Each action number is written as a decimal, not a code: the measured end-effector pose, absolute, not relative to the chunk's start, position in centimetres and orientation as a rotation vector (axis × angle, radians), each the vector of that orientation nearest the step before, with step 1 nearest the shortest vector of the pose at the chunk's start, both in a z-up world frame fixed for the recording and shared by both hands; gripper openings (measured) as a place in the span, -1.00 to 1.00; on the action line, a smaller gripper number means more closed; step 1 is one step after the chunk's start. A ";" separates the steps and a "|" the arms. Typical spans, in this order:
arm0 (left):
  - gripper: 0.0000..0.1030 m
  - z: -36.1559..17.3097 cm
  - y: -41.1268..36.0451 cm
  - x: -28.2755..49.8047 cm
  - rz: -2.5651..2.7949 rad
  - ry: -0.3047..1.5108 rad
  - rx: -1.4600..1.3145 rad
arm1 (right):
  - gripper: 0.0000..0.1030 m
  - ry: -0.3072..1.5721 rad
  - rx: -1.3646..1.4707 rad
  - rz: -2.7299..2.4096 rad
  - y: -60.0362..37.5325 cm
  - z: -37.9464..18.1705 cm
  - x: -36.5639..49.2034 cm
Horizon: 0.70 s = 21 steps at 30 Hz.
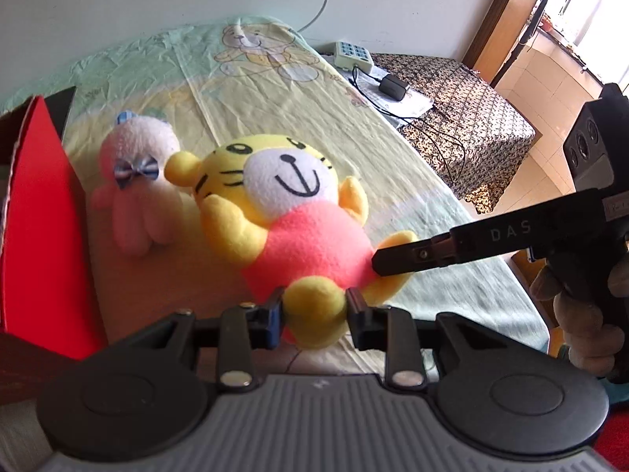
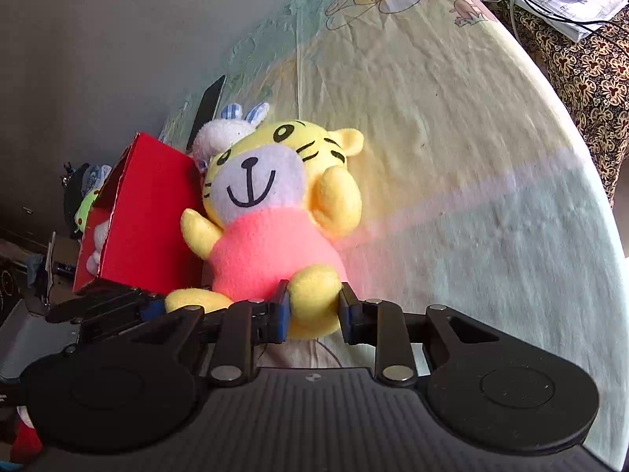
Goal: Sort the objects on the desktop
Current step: 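Lift the yellow tiger plush toward the red box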
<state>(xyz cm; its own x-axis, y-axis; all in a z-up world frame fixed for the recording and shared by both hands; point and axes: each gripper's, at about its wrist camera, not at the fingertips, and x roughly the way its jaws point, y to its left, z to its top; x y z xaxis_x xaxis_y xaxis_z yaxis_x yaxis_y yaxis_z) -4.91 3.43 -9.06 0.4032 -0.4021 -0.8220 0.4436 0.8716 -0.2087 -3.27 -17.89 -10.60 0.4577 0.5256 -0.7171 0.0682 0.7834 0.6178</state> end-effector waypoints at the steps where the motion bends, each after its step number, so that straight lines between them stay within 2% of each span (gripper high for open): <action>1: -0.45 -9.2 3.7 -5.4 -0.540 1.033 0.044 | -0.48 1.085 0.619 0.318 -17.5 -10.5 -3.7; 3: -0.45 -9.5 4.2 -6.3 -0.546 1.045 0.048 | -0.47 1.102 0.589 0.339 -16.9 -10.4 -4.3; 9: -0.37 -10.4 5.4 -7.5 -0.533 1.081 0.034 | -0.20 1.099 0.558 0.389 -15.9 -9.8 -4.9; 10: -0.22 -10.3 5.6 -7.5 -0.525 1.076 0.027 | -0.07 1.085 0.565 0.397 -16.0 -9.5 -4.9; 11: 0.03 -10.0 6.0 -7.6 -0.514 1.063 0.016 | 0.05 1.064 0.582 0.411 -16.2 -9.1 -4.9; 13: 0.33 -9.4 6.7 -7.6 -0.495 1.026 -0.011 | 0.16 1.013 0.616 0.436 -16.8 -8.3 -4.9; 14: 0.38 -9.1 6.9 -7.4 -0.484 1.011 -0.020 | 0.22 0.982 0.628 0.427 -17.2 -7.9 -4.7; 18: 0.39 -8.8 7.3 -6.2 -0.456 0.996 -0.052 | 0.42 0.912 0.670 0.386 -18.6 -7.6 -3.1; 21: 0.39 -9.8 6.9 -4.8 -0.450 1.036 -0.068 | 0.43 0.969 0.616 0.362 -18.0 -9.3 -1.7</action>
